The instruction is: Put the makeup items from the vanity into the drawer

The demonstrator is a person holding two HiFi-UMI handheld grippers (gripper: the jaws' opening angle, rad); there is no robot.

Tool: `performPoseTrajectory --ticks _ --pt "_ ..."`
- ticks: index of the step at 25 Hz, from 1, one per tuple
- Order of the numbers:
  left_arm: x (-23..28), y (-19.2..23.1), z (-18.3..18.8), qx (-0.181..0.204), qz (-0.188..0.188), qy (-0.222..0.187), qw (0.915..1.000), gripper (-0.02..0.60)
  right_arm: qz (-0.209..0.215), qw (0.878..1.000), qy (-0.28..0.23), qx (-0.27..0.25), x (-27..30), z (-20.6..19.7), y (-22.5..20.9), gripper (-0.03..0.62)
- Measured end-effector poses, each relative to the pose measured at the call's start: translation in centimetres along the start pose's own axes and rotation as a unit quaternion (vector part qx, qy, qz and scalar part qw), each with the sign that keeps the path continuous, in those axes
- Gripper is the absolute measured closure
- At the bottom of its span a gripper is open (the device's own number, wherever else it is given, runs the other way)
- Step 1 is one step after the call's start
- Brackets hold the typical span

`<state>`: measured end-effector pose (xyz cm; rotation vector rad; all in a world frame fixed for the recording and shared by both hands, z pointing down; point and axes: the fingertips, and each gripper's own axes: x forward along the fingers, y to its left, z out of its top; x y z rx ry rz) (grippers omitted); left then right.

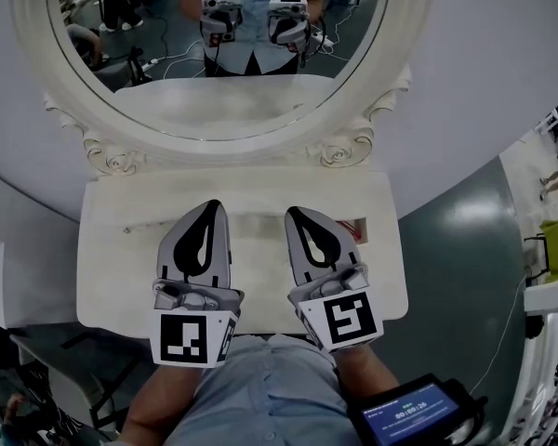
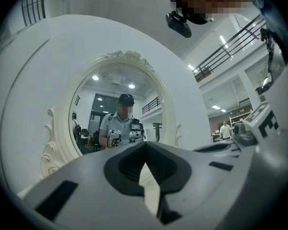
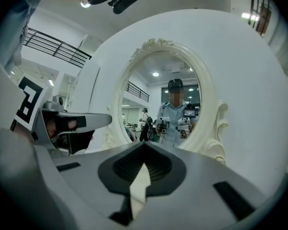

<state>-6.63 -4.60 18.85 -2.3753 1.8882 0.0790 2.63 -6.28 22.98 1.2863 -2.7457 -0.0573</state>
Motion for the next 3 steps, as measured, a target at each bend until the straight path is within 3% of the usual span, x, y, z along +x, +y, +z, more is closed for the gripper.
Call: performPoseTrajectory --ticks 3 --pt "0.19 -0.13 0.02 0.0 0.0 -0.001 1.0 0.583 0.003 1.0 -0.001 0.002 0.03 -0.19 -0.17 0.594"
